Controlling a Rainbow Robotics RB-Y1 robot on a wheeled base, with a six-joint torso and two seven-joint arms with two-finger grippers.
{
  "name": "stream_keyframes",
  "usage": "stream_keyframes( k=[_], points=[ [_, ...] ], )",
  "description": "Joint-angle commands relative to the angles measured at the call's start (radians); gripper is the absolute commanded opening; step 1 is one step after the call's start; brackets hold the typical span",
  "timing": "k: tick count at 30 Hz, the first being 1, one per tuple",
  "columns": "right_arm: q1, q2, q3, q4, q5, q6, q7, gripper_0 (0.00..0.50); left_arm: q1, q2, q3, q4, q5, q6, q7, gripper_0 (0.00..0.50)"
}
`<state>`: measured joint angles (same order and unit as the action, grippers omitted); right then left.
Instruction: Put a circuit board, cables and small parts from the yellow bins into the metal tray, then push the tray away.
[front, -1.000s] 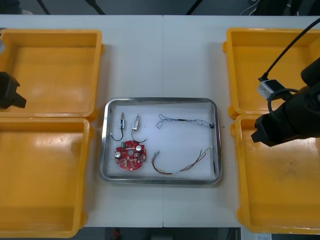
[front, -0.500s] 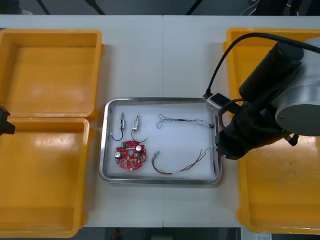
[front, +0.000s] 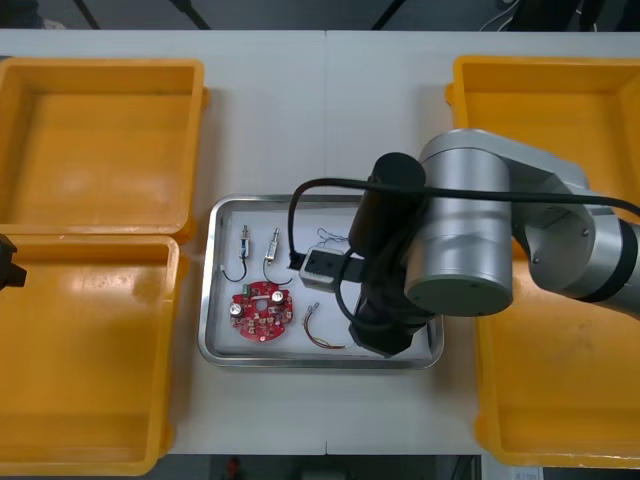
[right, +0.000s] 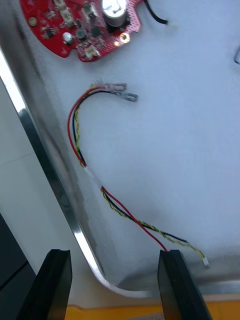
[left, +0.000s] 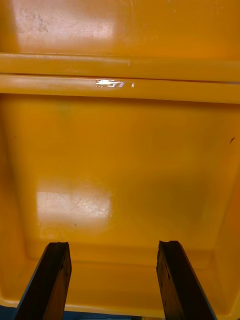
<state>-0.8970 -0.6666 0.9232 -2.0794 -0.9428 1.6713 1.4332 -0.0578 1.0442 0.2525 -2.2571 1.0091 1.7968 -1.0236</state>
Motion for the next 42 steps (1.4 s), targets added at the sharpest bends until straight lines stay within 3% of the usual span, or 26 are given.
stream_keyframes(
  k=[1, 8, 24, 30, 38, 39, 40, 42],
  points=[
    [-0.054, 0.091, 0.094, 0.041, 0.041, -0.025, 0.055, 0.500, 0.049, 0.043, 0.028, -0.032, -0.009, -0.040, 0.065, 0.500],
    [-0.074, 0.177, 0.235, 0.093, 0.119, -0.056, 0.076, 0.500, 0.055, 0.045, 0.028, -0.032, -0.014, -0.050, 0.051, 0.500],
    [-0.062, 0.280, 0.365, 0.150, 0.271, -0.077, 0.075, 0.500, 0.079, 0.045, 0.028, -0.032, -0.014, -0.091, 0.031, 0.500],
    [-0.025, 0.289, 0.384, 0.160, 0.341, -0.090, 0.075, 0.500, 0.079, 0.045, 0.028, -0.032, -0.014, -0.094, 0.016, 0.500],
    [0.006, 0.289, 0.387, 0.160, 0.374, -0.097, 0.075, 0.500, 0.081, 0.050, 0.028, -0.030, -0.012, -0.094, -0.001, 0.500],
    [0.009, 0.289, 0.387, 0.160, 0.377, -0.099, 0.075, 0.479, 0.081, 0.048, 0.028, -0.032, -0.010, -0.094, -0.004, 0.500],
    [0.010, 0.289, 0.387, 0.160, 0.378, -0.099, 0.076, 0.397, 0.084, 0.048, 0.028, -0.030, -0.010, -0.094, -0.006, 0.500],
    [0.012, 0.289, 0.387, 0.160, 0.386, -0.102, 0.076, 0.334, 0.084, 0.048, 0.028, -0.032, -0.010, -0.094, -0.009, 0.500]
  ],
)
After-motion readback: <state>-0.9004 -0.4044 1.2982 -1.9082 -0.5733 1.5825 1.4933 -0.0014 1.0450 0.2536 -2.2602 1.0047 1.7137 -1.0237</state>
